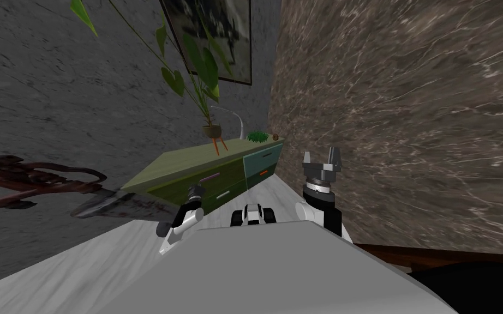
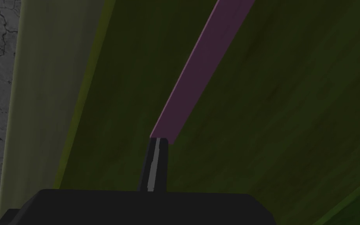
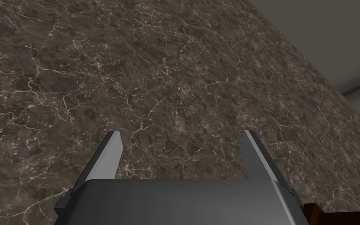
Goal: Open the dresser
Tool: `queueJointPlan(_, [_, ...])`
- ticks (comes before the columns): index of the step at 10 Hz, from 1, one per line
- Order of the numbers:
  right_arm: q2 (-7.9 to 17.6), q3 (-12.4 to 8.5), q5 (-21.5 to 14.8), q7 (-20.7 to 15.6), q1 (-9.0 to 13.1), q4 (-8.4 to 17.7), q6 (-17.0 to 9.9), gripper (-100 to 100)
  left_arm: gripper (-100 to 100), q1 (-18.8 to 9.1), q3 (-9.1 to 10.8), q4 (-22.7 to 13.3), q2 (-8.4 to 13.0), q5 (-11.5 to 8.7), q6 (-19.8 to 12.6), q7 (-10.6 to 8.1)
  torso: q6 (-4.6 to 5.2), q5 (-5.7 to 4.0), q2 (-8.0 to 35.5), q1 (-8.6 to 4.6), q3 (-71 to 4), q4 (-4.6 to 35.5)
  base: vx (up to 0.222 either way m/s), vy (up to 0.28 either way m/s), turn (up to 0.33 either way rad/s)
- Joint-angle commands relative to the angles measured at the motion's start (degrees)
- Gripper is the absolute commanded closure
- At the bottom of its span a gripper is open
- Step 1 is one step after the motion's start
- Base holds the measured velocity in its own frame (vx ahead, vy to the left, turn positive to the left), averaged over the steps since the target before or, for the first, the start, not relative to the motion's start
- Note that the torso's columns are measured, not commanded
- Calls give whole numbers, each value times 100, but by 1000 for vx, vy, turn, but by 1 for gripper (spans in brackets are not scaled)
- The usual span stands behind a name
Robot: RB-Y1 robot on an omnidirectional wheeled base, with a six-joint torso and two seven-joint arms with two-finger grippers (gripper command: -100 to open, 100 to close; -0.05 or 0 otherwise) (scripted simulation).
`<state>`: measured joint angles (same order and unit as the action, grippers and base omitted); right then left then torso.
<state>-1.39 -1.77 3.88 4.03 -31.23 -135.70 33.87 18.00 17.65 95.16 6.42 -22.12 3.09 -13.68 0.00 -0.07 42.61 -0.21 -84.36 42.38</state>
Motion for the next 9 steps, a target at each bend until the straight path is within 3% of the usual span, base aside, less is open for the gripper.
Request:
queueJointPlan(1, [0,0,0,0,0,0,0,0,100,92,-23,121,4,-18,-37,-9,0,4,-11,13,-7,-3,-179,-106,10])
queueJointPlan(3, [0,0,0,0,1,0,0,0,100,100,-23,139,4,-19,-45,-8,0,5,-29,17,-18,-8,-135,-78,13])
queueJointPlan(4, [1,0,0,0,-1,0,0,0,-100,53,-7,68,0,-13,-38,-7,0,11,-63,40,-38,-17,69,36,-8])
queueJointPlan(9, [2,-3,0,0,-4,-1,1,0,-100,-29,18,-54,-11,0,-13,-3,0,8,-31,26,-19,-9,136,75,-9])
